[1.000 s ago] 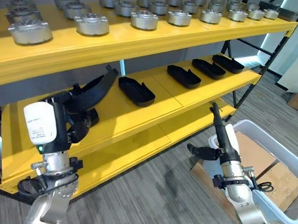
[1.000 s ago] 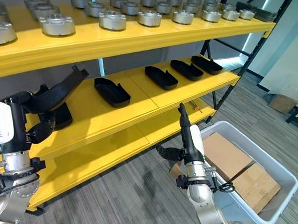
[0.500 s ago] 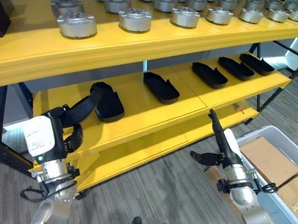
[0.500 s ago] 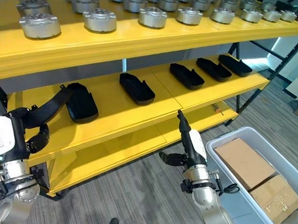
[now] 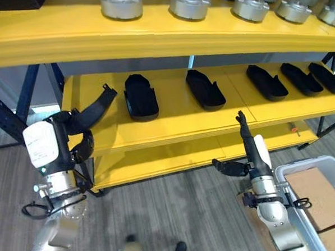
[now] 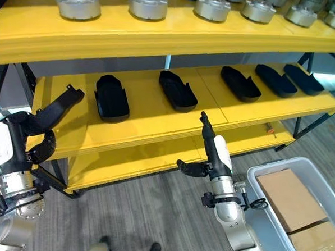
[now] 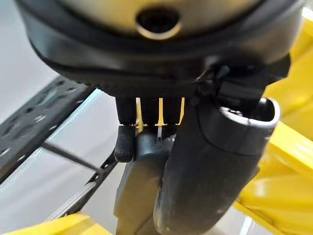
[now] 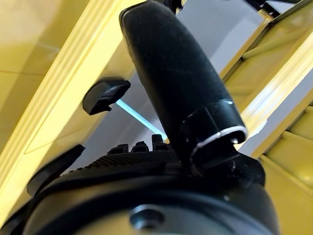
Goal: Move parts from the plastic box to the shelf.
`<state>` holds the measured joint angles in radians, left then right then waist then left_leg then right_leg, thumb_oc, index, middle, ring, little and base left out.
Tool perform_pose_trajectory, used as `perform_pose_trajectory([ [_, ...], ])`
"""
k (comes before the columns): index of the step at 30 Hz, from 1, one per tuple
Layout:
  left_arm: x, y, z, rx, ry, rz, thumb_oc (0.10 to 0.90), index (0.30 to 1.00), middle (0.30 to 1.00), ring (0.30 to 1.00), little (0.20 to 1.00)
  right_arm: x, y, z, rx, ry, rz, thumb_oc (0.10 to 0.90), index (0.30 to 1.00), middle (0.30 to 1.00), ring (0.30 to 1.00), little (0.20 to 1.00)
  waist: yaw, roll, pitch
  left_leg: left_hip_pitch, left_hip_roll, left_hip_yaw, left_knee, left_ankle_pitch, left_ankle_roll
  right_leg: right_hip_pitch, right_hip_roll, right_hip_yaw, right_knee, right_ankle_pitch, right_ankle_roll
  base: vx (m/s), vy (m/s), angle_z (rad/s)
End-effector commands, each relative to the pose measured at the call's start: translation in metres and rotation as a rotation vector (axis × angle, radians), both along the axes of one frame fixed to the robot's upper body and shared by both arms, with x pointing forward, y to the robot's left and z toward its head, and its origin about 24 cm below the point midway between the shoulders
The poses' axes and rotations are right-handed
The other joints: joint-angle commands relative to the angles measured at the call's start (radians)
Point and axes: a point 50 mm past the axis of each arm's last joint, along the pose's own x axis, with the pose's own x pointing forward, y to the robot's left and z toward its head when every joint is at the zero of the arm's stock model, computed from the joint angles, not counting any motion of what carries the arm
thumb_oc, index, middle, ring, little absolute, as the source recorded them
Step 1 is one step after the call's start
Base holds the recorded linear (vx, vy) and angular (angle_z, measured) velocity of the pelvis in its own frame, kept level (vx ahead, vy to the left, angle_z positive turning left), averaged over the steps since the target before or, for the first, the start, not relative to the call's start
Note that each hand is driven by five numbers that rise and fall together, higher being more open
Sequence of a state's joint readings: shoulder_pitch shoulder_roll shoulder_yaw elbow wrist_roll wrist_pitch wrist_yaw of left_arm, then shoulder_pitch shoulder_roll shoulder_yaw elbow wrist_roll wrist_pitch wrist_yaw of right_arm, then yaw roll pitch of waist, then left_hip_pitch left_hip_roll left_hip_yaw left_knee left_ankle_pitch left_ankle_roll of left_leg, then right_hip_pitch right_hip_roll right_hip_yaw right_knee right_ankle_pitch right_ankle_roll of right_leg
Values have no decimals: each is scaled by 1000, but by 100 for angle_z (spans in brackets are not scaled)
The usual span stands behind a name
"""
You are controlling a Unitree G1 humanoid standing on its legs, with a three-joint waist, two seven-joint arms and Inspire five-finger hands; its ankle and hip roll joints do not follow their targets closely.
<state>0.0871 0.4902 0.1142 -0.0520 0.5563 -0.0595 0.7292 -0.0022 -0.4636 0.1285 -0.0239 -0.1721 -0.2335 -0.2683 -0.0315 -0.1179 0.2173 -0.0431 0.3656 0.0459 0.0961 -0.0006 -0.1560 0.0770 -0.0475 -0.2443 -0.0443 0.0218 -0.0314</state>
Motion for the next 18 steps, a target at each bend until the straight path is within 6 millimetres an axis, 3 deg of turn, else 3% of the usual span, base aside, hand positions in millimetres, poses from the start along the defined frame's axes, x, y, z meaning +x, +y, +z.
perform_pose_trajectory([
  [1, -2, -11, 52, 81, -301, -75, 400, 300, 300, 300, 300, -5, -13, 32, 3, -185, -20, 900, 1000, 1000, 1000, 1000, -10, 57, -164, 70, -71, 33, -143, 118, 26, 12, -76, 42, -22, 14, 138, 168, 215, 1],
  [2, -2, -11, 52, 80, -300, -75, 400, 300, 300, 300, 300, -5, -13, 31, 3, -184, -20, 900, 1000, 1000, 1000, 1000, -9, 57, -163, 74, -71, 35, -149, 120, 26, 13, -77, 42, -23, 14, 138, 111, 177, 5],
  [4, -5, -10, 53, 120, -299, -65, 400, 300, 300, 300, 300, -8, -15, 31, 8, -187, -37, 900, 1000, 1000, 1000, 1000, -1, 64, -170, 103, -119, 40, -178, 95, 29, 21, -105, 43, -24, 28, 147, 109, 244, 16],
  [9, -3, -4, 64, 202, -324, -19, 400, 300, 300, 300, 300, -4, -6, 29, 24, -182, -27, 900, 1000, 1000, 1000, 1000, 14, 40, -172, 124, -182, 79, -183, 49, 56, 4, -160, 71, -33, 58, 186, 72, 198, -3],
  [18, 10, 15, 68, 525, -123, 86, 400, 300, 300, 300, 300, -5, -5, 21, 4, -114, 6, 900, 1000, 1000, 1000, 1000, 5, 30, -186, 144, -209, 105, -183, 15, 70, -1, -185, 87, -40, 68, 207, 48, 55, -13],
])
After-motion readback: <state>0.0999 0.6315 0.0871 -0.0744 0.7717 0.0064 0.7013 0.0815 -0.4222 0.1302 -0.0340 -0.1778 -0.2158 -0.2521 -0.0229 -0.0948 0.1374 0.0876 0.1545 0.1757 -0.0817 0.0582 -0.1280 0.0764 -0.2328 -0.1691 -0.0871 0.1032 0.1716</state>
